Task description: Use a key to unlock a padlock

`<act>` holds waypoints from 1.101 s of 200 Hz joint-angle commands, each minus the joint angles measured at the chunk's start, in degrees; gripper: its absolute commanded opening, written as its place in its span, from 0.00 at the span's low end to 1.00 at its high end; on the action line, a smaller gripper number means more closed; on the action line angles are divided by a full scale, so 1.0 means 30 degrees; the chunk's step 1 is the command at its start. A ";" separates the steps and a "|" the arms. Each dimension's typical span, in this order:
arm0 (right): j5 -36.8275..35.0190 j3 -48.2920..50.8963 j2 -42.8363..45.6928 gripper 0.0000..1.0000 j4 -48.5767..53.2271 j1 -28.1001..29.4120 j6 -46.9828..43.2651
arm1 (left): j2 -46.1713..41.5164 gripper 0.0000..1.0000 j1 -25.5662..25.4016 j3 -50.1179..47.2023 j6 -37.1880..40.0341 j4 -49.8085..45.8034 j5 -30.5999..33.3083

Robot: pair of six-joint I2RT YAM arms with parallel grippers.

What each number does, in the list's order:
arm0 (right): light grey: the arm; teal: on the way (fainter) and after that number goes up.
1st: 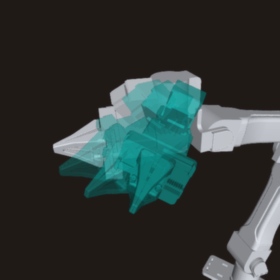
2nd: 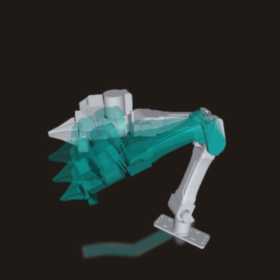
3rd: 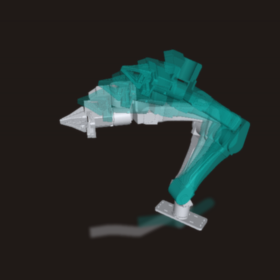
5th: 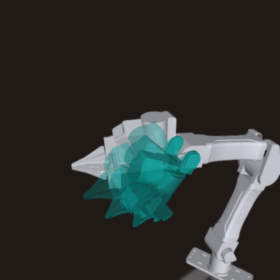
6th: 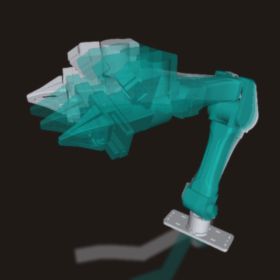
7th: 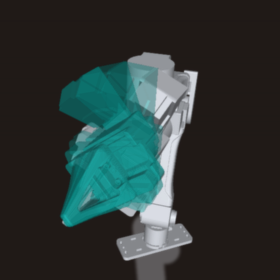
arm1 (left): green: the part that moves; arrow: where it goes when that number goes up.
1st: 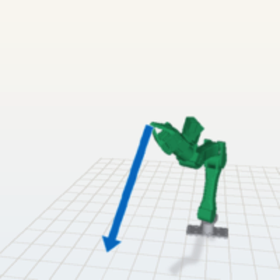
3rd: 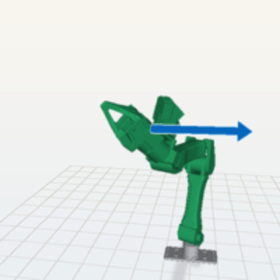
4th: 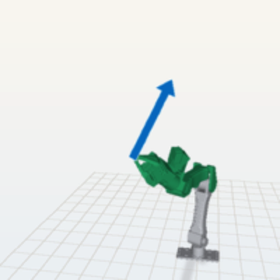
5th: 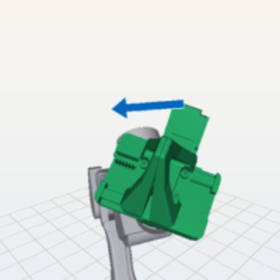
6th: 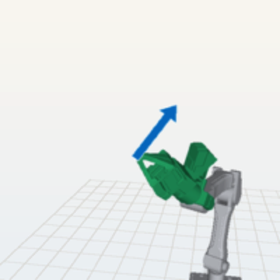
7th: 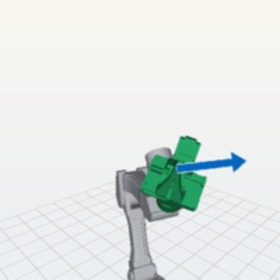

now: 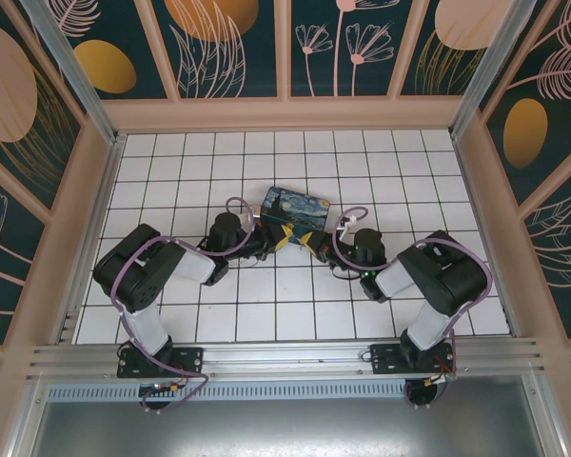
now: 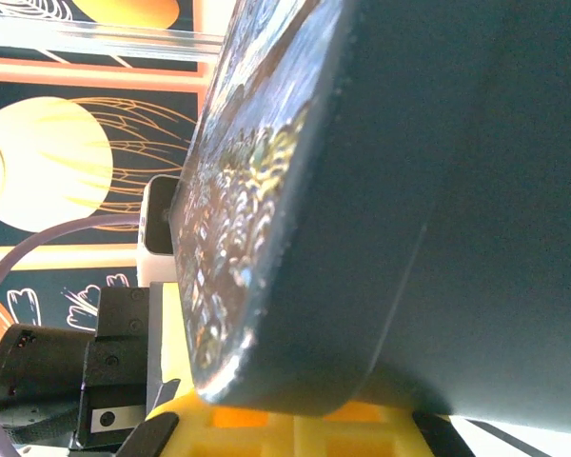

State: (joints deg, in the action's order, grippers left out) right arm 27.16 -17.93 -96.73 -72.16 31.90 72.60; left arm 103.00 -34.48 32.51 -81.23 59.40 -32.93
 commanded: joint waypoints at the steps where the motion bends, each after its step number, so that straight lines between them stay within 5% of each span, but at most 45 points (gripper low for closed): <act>1: -0.0129 -0.0643 0.0053 0.00 -0.2265 -0.0038 0.0273 | 0.0100 0.00 -0.0753 -0.0064 0.0490 0.0791 -0.3333; 35: -0.0095 -0.1396 -0.0296 0.00 -0.2735 0.0771 0.0623 | 0.0503 0.00 -0.0753 0.0145 -0.0523 0.2007 -0.3363; 72: -0.1637 -0.2117 0.1597 0.00 0.3375 0.0815 -0.2974 | 0.1037 0.00 -0.0753 -0.0306 -0.2849 0.4955 -0.3481; 138: 0.0297 -0.1539 -0.1348 0.00 -0.3874 -0.0061 0.2445 | 0.1414 0.00 -0.0753 -0.0493 -0.2860 0.5490 -0.3555; 188: -0.1140 -0.3410 0.1169 0.00 0.4539 0.0539 -0.3984 | 0.1156 0.00 -0.0753 -0.0364 -0.2075 0.4477 -0.3711; 220: -0.0937 -0.2758 0.0554 0.00 0.1829 0.0477 -0.1145 | 0.1086 0.00 -0.0753 -0.0258 -0.1425 0.3524 -0.3507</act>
State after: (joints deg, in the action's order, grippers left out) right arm 27.05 -24.10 -94.80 -60.69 32.47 67.48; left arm 107.11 -33.74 31.29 -89.21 70.17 -32.69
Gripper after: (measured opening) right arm 0.049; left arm 0.103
